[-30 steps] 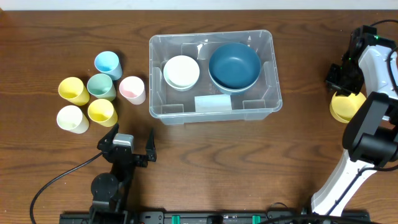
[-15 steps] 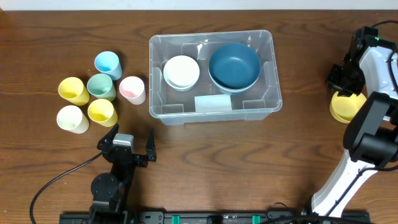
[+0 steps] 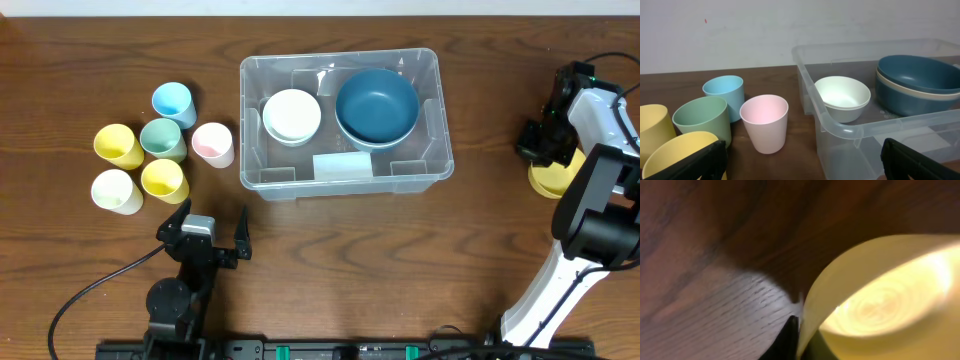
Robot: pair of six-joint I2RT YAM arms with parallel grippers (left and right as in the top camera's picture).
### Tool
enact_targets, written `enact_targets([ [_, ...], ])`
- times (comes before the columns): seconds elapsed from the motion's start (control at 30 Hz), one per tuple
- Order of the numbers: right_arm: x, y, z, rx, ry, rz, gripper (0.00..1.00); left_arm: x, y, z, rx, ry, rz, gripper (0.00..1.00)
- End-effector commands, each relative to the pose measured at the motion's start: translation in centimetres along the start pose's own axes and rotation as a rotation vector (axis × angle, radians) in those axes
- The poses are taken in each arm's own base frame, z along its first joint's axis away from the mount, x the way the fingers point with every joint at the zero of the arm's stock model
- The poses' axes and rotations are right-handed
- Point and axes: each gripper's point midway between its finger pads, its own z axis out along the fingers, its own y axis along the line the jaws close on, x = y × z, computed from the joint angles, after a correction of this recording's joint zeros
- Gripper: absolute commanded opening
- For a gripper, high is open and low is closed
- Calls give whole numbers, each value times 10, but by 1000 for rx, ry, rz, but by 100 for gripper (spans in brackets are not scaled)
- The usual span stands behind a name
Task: Pack container
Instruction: 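Lift the yellow bowl and carry it over the white bowl in the bin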
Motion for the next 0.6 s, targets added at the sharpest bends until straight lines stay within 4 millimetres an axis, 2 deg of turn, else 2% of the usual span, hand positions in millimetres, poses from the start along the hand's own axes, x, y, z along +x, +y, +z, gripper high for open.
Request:
enact_targets([
  [0.0,2,-2,6,-1,16,6,1,15,0,1,1,46,-1,98],
  [0.17,2,5,-1,-28,13,0,1,15,0,1,1,46,-1,98],
  [0.27,-3,11,-22,-48,-7,-10,1,15,0,1,1,46,-1,98],
  [0.43,-15,30,-82,-76,-101,-52,1,15,0,1,1,46,-1,98],
  [0.57,-14,58,-143,-108,-201,-142,1,15,0,1,1,46,-1,98],
])
